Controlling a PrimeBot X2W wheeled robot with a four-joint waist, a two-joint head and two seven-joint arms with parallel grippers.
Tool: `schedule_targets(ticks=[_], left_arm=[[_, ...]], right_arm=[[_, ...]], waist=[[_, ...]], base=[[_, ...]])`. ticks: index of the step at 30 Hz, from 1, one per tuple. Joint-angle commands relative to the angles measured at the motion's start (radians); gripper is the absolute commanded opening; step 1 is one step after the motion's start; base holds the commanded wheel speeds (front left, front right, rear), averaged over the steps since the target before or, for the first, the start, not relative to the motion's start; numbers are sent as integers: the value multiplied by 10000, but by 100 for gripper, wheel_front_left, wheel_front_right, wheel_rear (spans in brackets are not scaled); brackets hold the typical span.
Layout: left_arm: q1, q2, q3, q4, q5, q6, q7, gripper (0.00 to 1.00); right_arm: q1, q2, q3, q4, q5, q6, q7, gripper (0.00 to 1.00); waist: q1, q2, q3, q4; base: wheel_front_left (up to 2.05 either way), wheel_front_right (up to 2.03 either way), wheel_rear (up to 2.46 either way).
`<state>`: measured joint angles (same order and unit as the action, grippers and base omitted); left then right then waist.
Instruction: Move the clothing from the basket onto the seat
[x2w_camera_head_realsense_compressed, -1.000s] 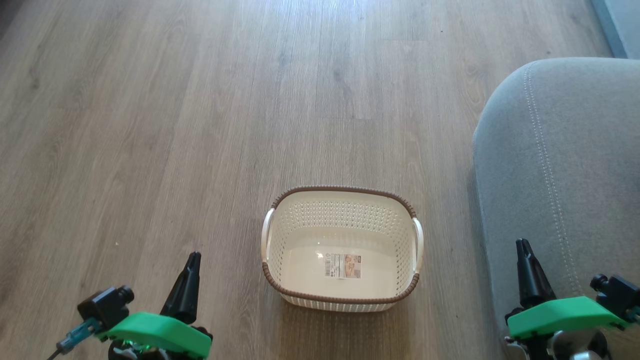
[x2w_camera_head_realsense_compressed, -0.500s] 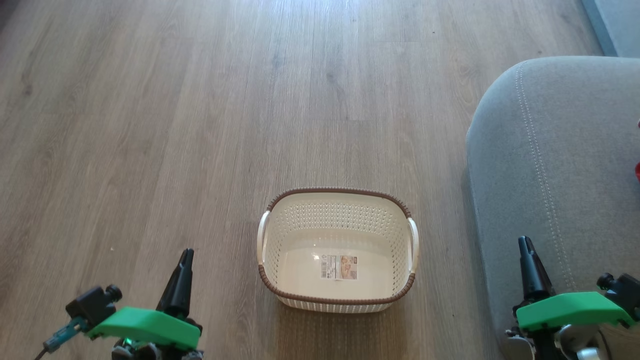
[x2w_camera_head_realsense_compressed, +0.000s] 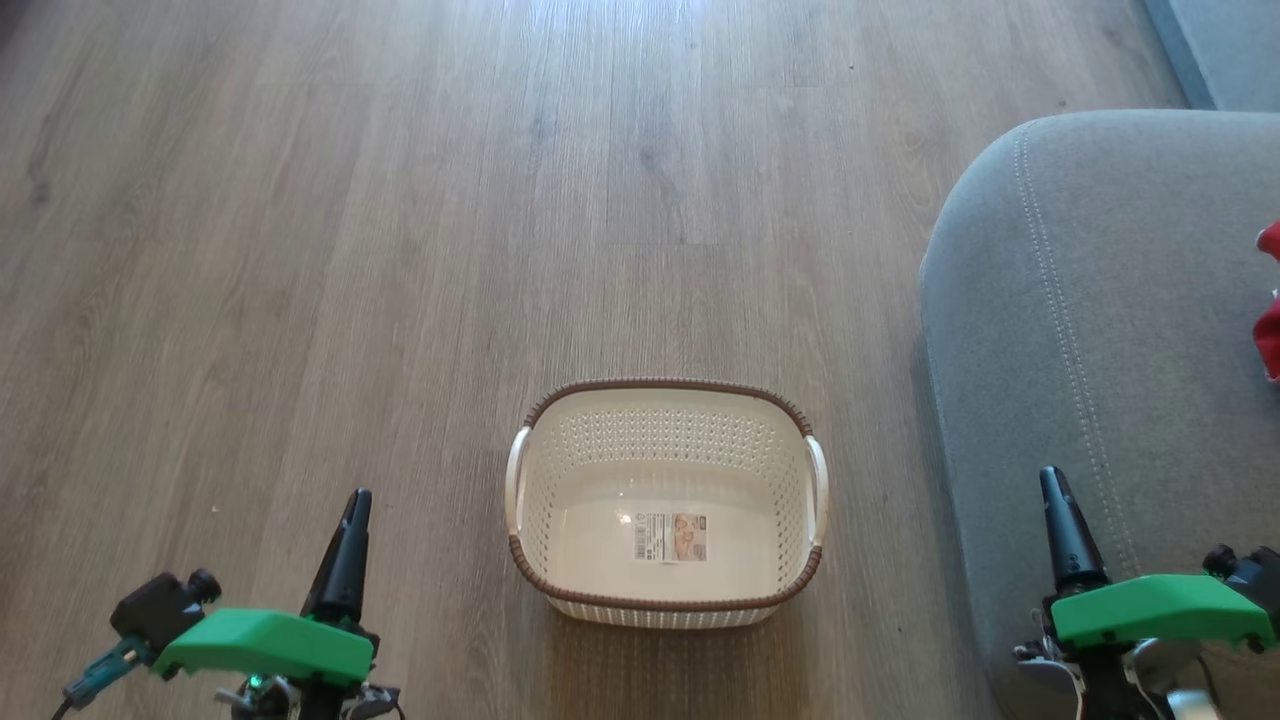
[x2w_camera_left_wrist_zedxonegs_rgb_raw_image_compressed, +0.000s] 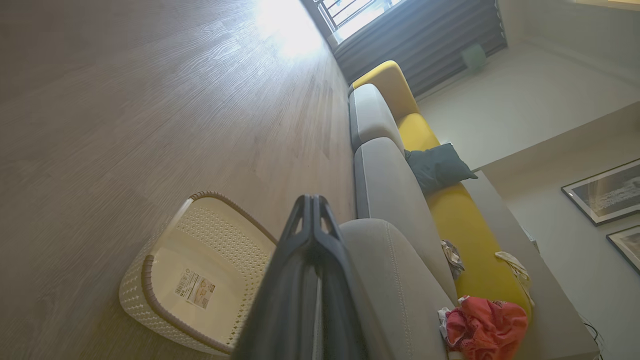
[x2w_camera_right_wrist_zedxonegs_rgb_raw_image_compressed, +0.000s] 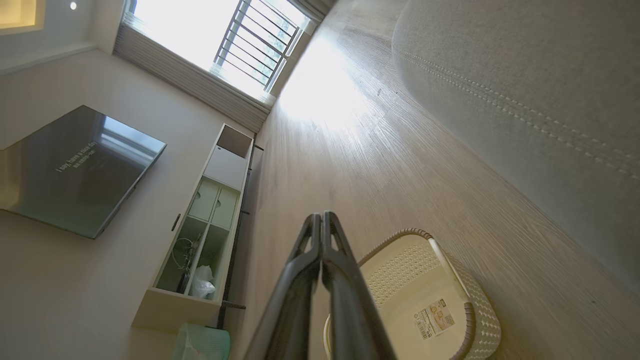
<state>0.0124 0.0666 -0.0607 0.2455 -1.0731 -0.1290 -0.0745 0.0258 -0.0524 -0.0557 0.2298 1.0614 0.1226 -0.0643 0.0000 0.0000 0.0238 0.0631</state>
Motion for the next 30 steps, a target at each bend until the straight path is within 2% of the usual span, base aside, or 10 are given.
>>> schedule_targets(ticks=[1, 30], left_arm=[[-569, 144, 334, -250, -396, -10, 101, 0], [-913, 142, 901, -121, -3442, -14, 925, 0]], right_arm=[[-573, -187, 65, -265, 404, 49, 95, 0], [-995, -199, -123, -38, 3462, 67, 913, 0]], waist=[[0, 0, -10, -28], [0, 0, -122, -374]], base=[[0, 0, 0], [0, 0, 0]])
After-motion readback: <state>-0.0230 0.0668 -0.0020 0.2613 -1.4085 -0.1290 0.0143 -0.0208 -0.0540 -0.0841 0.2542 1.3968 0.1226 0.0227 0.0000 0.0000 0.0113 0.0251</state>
